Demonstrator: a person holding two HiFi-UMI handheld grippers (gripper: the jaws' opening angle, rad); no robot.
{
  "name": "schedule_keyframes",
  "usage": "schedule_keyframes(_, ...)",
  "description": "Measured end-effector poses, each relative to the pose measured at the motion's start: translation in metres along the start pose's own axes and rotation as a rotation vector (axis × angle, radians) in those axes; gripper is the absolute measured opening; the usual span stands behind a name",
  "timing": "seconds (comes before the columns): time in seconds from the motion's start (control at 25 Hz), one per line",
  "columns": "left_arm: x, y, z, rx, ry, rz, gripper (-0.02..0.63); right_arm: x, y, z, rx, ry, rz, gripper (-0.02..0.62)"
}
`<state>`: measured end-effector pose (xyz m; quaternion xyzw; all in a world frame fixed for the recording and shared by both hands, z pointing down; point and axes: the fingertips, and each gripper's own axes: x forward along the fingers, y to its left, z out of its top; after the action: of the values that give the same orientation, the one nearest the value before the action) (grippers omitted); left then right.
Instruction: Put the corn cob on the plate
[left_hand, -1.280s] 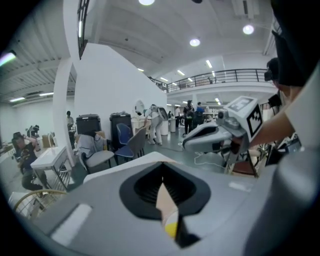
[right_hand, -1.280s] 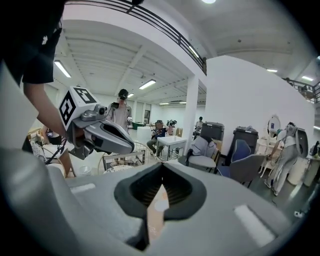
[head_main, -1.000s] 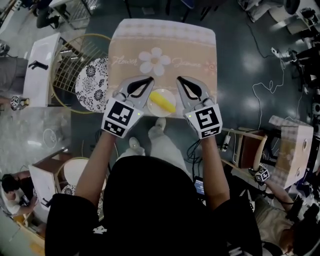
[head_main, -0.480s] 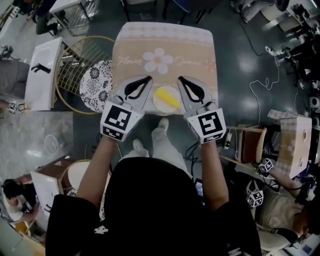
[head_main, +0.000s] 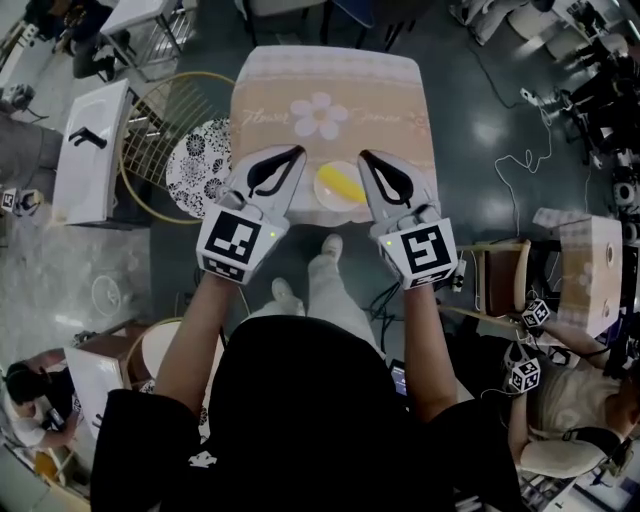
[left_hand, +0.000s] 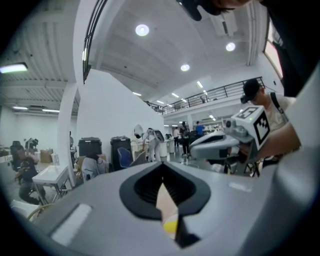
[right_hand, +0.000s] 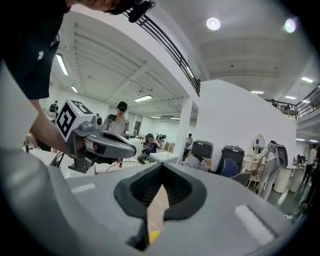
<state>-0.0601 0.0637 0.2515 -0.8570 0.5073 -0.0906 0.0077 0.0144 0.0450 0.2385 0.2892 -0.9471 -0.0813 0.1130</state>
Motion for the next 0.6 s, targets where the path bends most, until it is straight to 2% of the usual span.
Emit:
schedule_keyframes(0.36, -0.034, -0.022, 0.013, 0.023, -0.04, -0.002, 0.006, -0.031, 0.03, 0.015, -0.012, -0.027, -0.024, 0.002)
schedule_keyframes(0.6, -0.04, -0.025, 0.023, 0.035, -0.061, -0.008, 0.006, -0.035, 0.035, 0.026, -0.024, -0.045, -0.031, 0.002)
